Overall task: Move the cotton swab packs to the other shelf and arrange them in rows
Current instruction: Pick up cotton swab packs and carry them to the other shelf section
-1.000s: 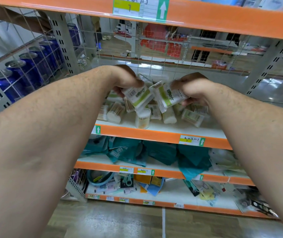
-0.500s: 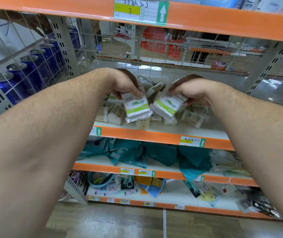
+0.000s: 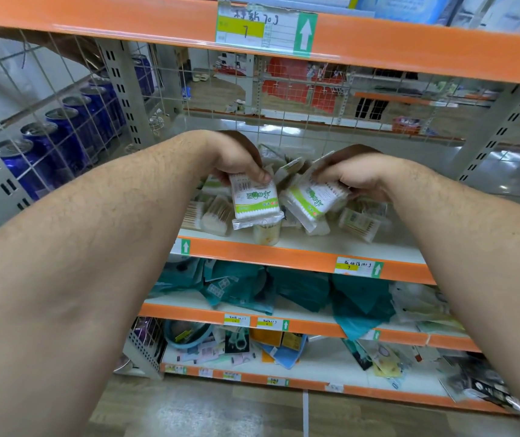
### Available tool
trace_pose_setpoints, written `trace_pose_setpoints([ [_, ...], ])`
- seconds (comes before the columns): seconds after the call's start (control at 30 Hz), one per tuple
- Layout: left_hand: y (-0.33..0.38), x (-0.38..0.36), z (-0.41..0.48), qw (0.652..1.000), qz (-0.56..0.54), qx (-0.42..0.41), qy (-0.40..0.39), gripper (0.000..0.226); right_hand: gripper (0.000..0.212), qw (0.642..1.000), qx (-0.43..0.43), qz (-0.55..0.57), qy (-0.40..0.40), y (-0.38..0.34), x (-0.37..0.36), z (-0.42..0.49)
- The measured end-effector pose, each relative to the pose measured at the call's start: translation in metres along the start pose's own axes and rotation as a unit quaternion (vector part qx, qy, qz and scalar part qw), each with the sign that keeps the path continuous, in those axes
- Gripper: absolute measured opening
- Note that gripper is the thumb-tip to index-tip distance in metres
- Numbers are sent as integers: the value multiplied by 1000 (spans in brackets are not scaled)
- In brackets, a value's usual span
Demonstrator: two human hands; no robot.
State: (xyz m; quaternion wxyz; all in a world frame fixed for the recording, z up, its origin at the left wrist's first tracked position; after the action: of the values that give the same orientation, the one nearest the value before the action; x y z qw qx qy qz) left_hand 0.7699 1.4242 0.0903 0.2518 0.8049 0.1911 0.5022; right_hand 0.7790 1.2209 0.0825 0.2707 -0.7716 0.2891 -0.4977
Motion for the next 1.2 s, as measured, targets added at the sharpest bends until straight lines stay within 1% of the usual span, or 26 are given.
trace_pose_setpoints([
  [0.03,1,0,0,1000,0,0,-1,21,35,1000,0,-2,4,0,2,0],
  [0.13,2,1,-1,1000,-4,-2,5,18,28,1000,1,-25,2,1,4,0],
  [0.23,0,1,1,1000,-22,12,10,20,26,1000,1,6,0,2,4,-2],
  [0.27,-2,0,1,999,-34,19,5,22,26,1000,-1,16,-1,2,3,-3],
  [0.33,-5,-3,0,997,-70,22,-1,25,18,1000,-12,24,-4,3,1,-5],
  [0.43,-5,1,0,992,-126,-1,25,29,9,999,-31,32,17,4,4,-8],
  [0.5,-6,4,1,988,-146,-8,46,26,8,998,-29,39,26,4,5,-8],
  [0.6,-10,13,3,985,-146,-17,88,20,10,1000,-17,18,16,1,2,-8],
  [0.67,-14,16,4,982,-159,-10,103,19,14,1000,-10,-7,22,0,3,-8],
  [0.73,-15,12,4,978,-188,-4,91,19,19,997,14,-40,59,-4,9,-9],
  [0.77,-14,8,3,977,-196,-4,83,22,27,995,30,-48,79,-8,11,-11],
  [0.83,-12,3,1,979,-190,-9,69,32,46,993,64,-50,91,-15,10,-14],
  [0.87,-10,1,1,982,-180,-10,65,35,50,992,73,-38,91,-17,9,-15],
  [0.93,-9,-2,2,986,-154,-4,61,28,45,993,73,3,91,-20,7,-17],
  [1.0,-7,-4,4,991,-120,4,63,18,37,993,72,16,87,-22,5,-19],
  [1.07,-4,-3,4,995,-73,-2,73,15,30,993,77,-11,85,-23,6,-19],
  [1.13,-1,1,2,996,-18,-9,89,15,23,991,63,-70,90,-22,8,-19],
  [1.17,-1,2,2,996,-7,-6,90,15,26,990,58,-92,95,-22,10,-18],
  [1.2,-3,1,4,997,-15,4,81,14,33,988,59,-100,100,-22,12,-18],
])
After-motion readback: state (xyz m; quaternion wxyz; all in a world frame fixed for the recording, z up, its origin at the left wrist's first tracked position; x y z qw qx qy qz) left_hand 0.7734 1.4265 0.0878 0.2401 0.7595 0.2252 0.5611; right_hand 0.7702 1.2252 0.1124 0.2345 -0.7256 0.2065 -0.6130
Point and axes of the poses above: each hand's wrist, its own z-axis towards the middle knuckle, its own x-axis out of the back of the hand, y = z × x, the point moved 8 cm from there along z, towards the middle knuckle, and after that the axes turned 2 degrees about -x, right-handed, at the moved point
